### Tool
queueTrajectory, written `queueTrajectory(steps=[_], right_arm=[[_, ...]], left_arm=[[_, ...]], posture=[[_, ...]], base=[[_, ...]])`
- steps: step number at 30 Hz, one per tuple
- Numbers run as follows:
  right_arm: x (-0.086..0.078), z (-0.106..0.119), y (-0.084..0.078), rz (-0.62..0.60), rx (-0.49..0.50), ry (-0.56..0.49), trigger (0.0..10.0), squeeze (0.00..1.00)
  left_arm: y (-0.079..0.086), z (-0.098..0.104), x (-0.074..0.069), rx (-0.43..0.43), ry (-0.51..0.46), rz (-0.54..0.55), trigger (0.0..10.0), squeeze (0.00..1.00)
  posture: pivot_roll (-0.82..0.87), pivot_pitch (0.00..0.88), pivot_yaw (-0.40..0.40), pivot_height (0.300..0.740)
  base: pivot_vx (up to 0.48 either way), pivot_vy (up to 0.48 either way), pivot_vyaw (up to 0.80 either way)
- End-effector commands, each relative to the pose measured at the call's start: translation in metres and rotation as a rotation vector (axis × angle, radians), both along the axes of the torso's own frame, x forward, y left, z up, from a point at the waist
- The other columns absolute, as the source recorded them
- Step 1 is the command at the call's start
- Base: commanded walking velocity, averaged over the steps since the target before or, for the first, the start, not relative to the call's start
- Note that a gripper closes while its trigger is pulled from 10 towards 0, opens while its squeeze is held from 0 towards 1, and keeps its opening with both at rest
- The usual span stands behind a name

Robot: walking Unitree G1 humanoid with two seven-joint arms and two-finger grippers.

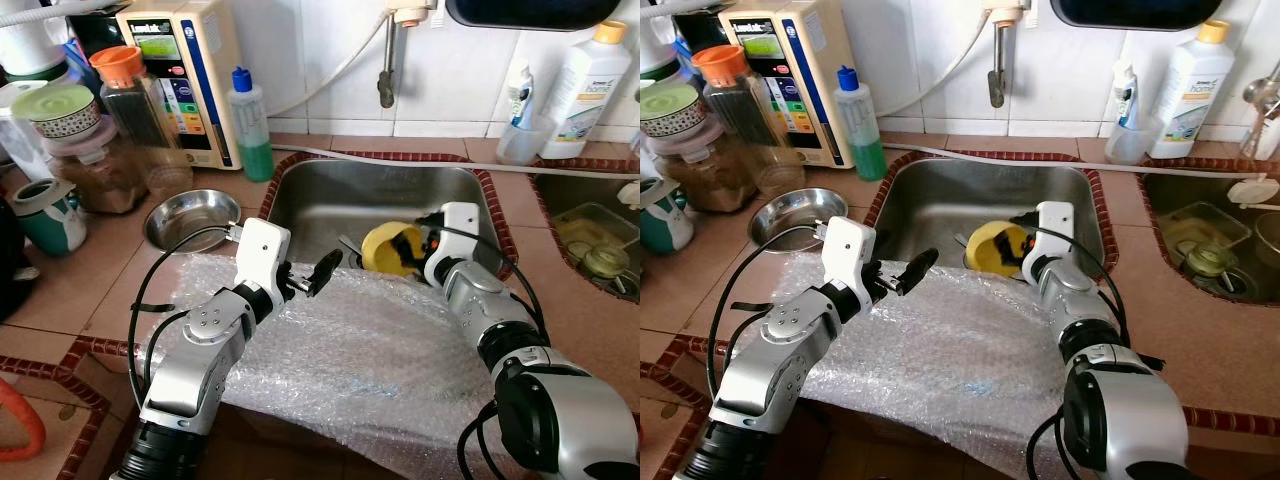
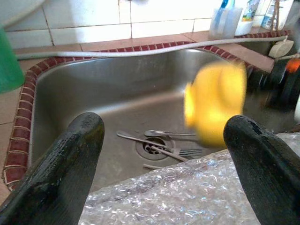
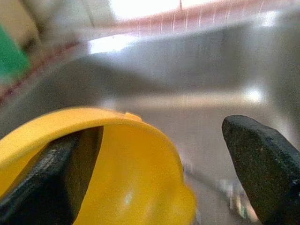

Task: Kitchen organization

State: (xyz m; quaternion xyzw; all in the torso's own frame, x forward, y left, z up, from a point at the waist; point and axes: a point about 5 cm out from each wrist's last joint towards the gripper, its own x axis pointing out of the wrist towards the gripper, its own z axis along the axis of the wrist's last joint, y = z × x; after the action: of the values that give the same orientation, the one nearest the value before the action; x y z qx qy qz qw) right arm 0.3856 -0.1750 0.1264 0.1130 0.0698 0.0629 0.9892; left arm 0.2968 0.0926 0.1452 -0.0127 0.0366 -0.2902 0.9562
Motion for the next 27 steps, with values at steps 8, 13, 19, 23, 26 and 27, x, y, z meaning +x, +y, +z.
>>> queueTrajectory(steps=[8, 13, 19, 23, 26, 27], right_arm=[[0.006, 0.016, -0.002, 0.010, -0.128, -0.056, 10.0, 1.00], [0.007, 0.017, -0.004, -0.015, -0.151, -0.036, 10.0, 0.00], [0.004, 0.003, -0.005, 0.002, -0.181, 0.094, 10.0, 0.00], [0.000, -0.006, 0.002, 0.121, -0.273, 0.124, 10.0, 0.00], [0.003, 0.003, -0.006, 0.048, -0.321, 0.074, 10.0, 0.05], [0.004, 0.007, -0.010, 0.009, -0.328, 0.056, 10.0, 0.06]], left_arm=[[0.001, 0.000, 0.003, 0.019, -0.009, 0.017, 10.0, 1.00], [0.002, 0.000, 0.005, 0.028, -0.014, 0.022, 10.0, 1.00], [0.001, 0.000, 0.005, 0.034, -0.016, 0.015, 10.0, 0.00], [0.000, 0.001, 0.006, 0.037, -0.019, 0.019, 10.0, 0.00], [0.001, 0.001, 0.006, 0.036, -0.020, 0.023, 10.0, 0.00], [0.001, 0.000, 0.006, 0.036, -0.020, 0.025, 10.0, 0.00]], posture=[[0.15, 0.011, 0.100, 0.740], [0.15, 0.009, 0.101, 0.740], [0.15, 0.007, 0.098, 0.740], [0.15, 0.014, 0.096, 0.740], [0.15, 0.014, 0.095, 0.740], [0.15, 0.014, 0.095, 0.740]], base=[[0.000, 0.000, 0.00], [0.000, 0.000, 0.00], [0.000, 0.000, 0.00], [0.000, 0.000, 0.00], [0.000, 0.000, 0.00], [0.000, 0.000, 0.00]])
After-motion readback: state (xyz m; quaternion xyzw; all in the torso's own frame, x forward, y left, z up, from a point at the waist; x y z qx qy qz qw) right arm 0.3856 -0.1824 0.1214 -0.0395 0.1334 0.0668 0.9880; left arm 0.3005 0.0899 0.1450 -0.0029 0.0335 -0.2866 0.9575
